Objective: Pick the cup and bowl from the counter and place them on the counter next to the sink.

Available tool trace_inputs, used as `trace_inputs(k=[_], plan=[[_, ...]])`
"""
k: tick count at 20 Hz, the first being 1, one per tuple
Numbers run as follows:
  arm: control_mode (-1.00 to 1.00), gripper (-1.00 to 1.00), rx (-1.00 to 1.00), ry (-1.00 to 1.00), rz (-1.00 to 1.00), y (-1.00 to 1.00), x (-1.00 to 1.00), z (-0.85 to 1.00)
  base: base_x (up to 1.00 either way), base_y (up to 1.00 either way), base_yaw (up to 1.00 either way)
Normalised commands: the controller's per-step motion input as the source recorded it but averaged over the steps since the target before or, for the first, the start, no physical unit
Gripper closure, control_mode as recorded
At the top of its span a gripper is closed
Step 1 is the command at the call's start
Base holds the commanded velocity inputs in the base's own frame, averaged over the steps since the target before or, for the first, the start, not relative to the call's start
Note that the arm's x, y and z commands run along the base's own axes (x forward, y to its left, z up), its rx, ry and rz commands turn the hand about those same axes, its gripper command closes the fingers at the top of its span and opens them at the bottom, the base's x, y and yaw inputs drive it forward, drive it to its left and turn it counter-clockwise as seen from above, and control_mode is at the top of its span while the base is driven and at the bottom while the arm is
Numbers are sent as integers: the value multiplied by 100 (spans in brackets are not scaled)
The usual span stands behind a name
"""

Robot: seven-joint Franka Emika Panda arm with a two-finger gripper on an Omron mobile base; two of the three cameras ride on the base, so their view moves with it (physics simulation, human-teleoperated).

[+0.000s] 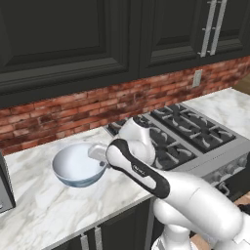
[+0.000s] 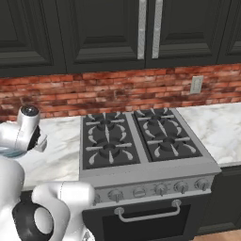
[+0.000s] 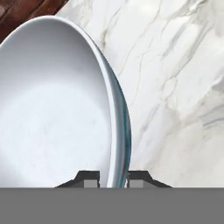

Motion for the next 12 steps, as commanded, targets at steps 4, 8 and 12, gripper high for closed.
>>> trace_inputs(k=[4, 8, 12], plan=[[-100, 100, 0, 0, 0, -65, -37, 34, 0, 0, 0], [-100, 100, 0, 0, 0, -82, -30, 38, 0, 0, 0], [-100, 100, 0, 0, 0, -79, -27, 37, 0, 0, 0]])
